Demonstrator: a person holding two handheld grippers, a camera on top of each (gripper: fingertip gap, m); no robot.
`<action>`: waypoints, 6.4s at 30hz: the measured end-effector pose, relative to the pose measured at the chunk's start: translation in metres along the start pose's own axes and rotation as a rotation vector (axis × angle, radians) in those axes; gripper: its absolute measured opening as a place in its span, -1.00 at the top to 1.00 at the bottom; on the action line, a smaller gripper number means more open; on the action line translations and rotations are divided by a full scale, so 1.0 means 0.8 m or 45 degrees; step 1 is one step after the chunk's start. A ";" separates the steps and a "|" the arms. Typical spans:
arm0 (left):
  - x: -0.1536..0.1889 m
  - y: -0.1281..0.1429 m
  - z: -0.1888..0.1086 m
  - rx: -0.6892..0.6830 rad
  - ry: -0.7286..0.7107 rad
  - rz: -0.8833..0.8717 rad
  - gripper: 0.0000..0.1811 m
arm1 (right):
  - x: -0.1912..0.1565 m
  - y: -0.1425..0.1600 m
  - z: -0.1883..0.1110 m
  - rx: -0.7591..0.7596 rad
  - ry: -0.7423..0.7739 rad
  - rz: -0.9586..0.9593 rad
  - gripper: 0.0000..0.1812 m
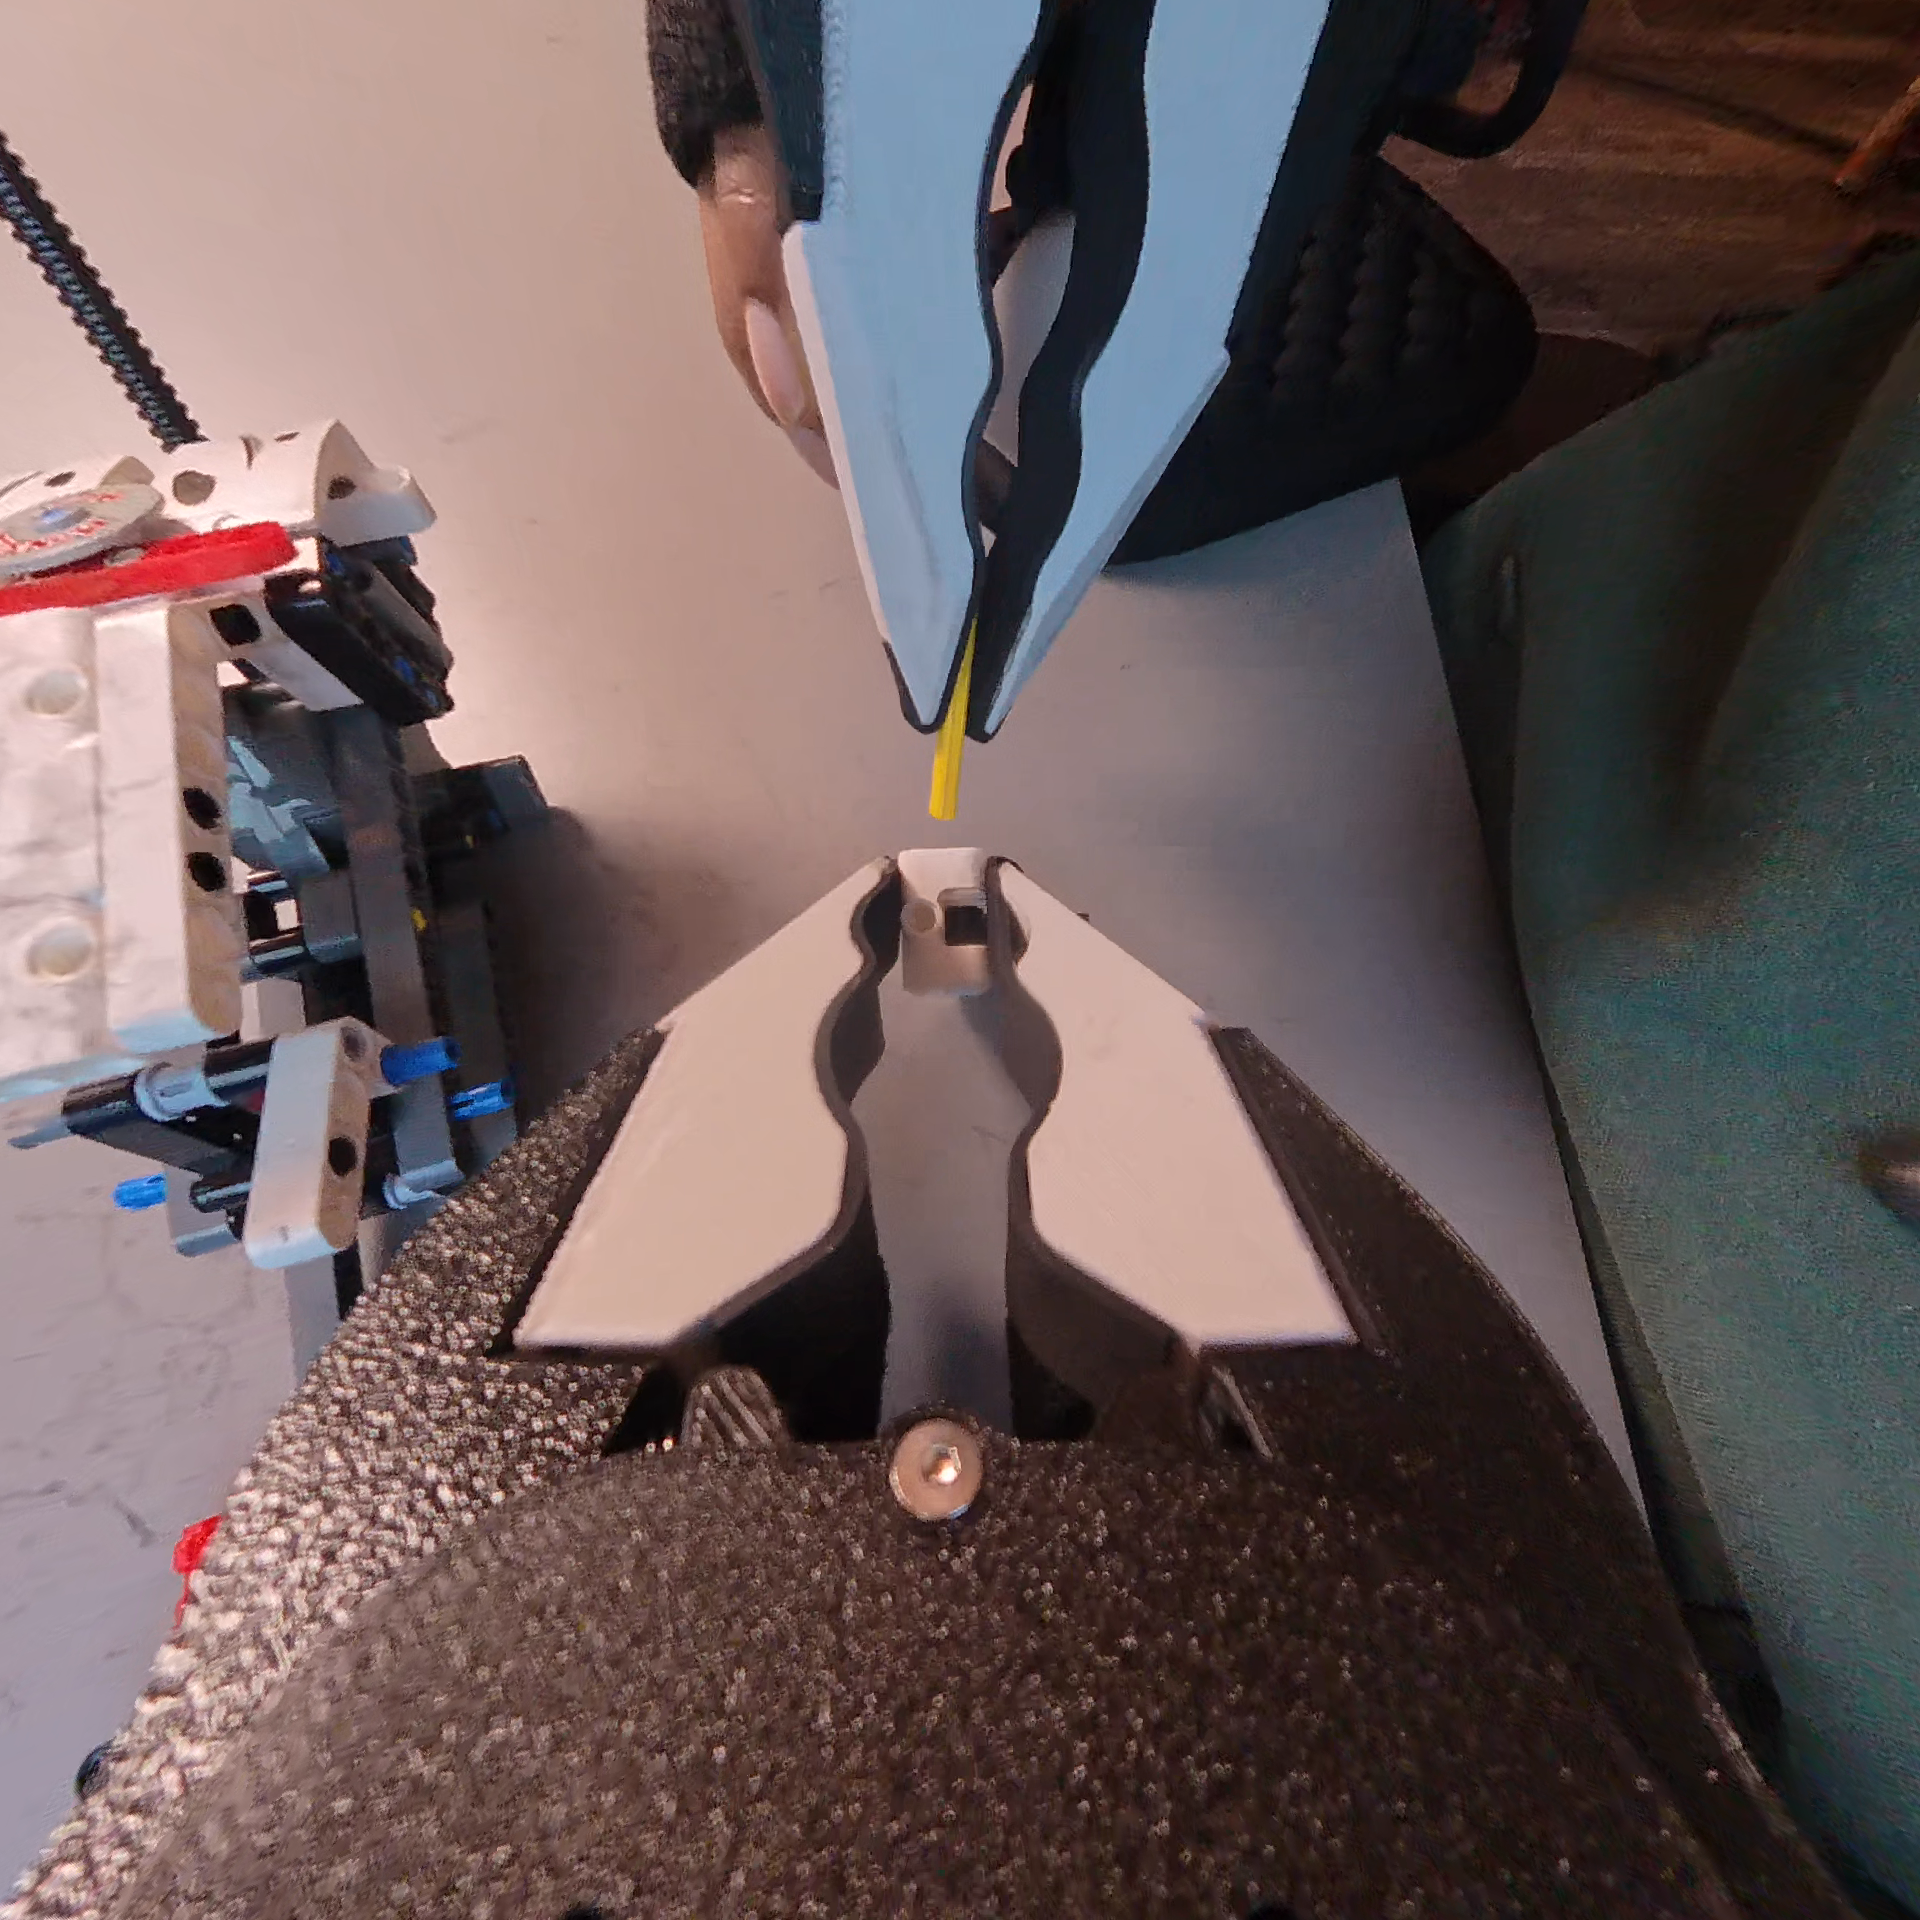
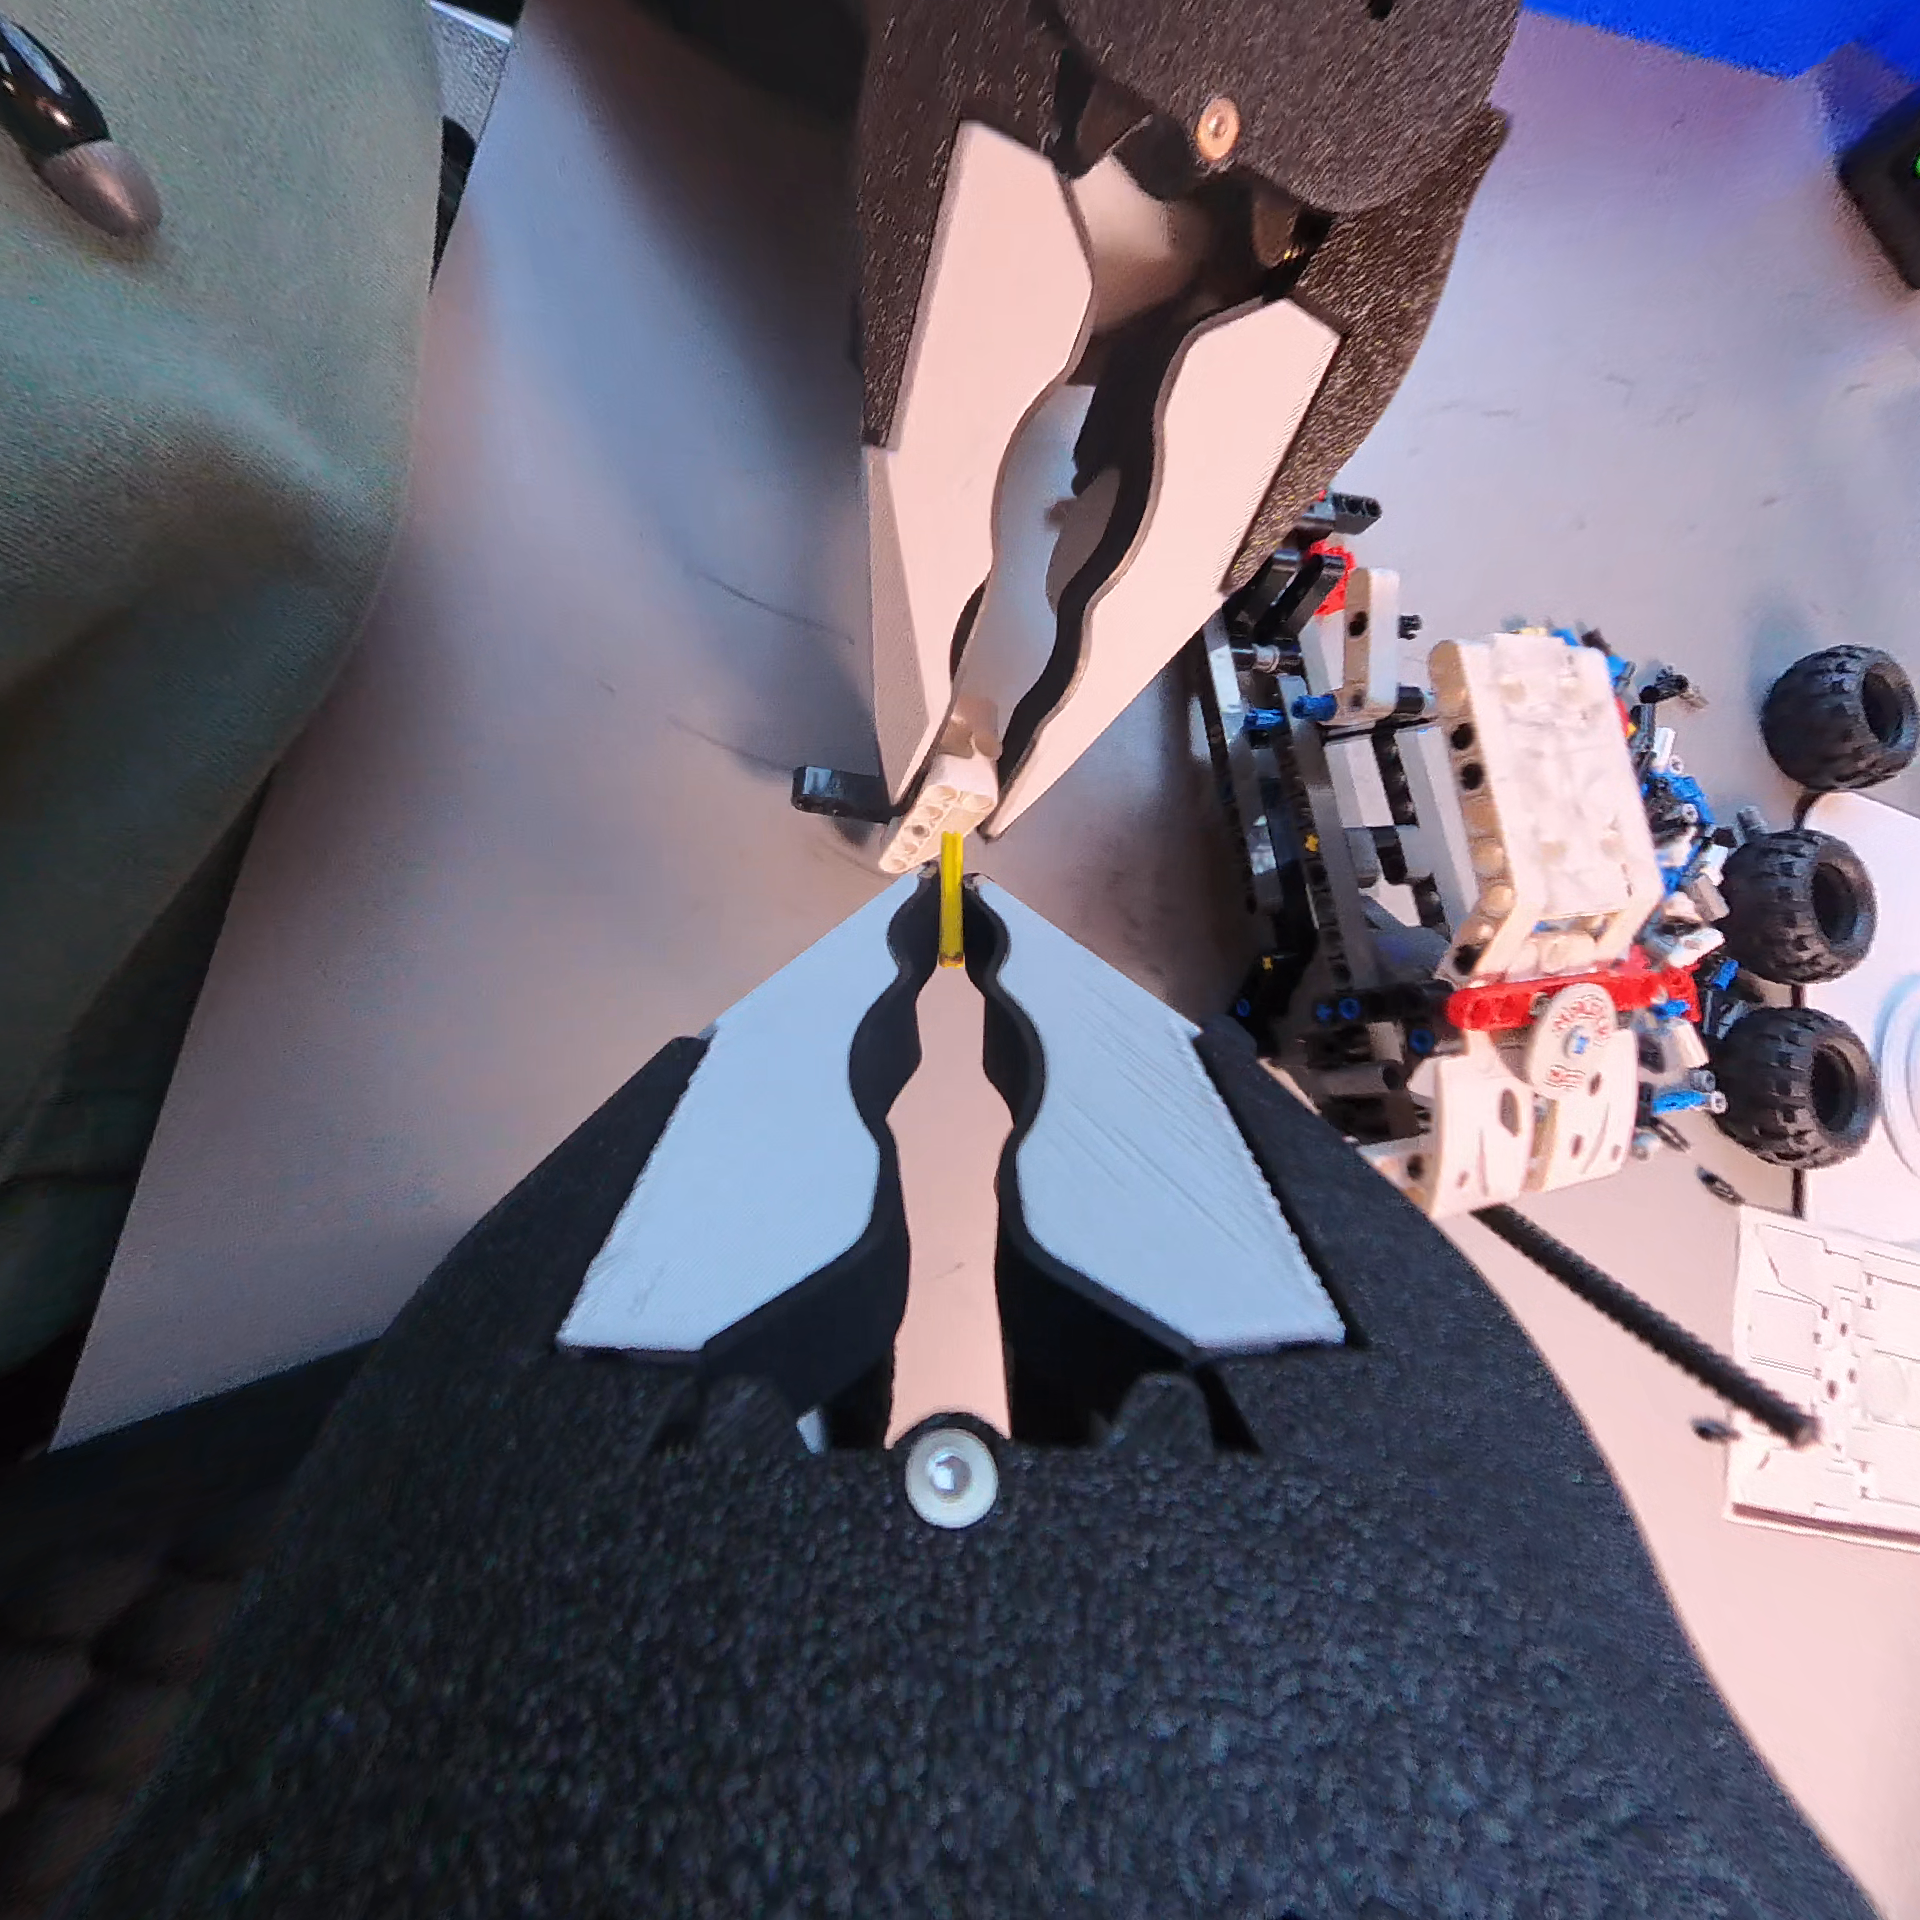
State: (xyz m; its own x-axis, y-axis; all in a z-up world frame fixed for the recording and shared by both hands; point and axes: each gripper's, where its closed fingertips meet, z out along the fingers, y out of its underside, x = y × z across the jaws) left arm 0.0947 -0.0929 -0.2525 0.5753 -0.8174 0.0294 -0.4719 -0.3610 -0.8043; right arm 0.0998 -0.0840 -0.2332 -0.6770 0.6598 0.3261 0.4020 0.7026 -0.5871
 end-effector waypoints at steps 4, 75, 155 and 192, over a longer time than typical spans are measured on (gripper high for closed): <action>0.001 0.011 -0.006 -0.058 0.000 -0.001 0.83 | -0.003 -0.008 0.008 0.080 0.010 0.027 0.97; 0.026 0.020 0.011 -0.103 0.057 0.138 0.82 | -0.033 0.003 0.008 -0.042 -0.050 0.045 0.97; 0.015 0.001 0.012 0.015 -0.010 0.085 0.83 | -0.029 0.014 0.011 0.075 0.159 0.333 0.99; 0.017 -0.005 0.005 0.054 0.046 0.087 0.82 | -0.011 -0.010 -0.008 0.304 0.263 0.445 0.98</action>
State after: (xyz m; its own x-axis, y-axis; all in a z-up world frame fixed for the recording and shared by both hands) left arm 0.1075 -0.1008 -0.2510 0.5178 -0.8555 -0.0060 -0.4803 -0.2849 -0.8296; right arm 0.1064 -0.0942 -0.2266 -0.3796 0.9021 0.2052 0.4144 0.3641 -0.8341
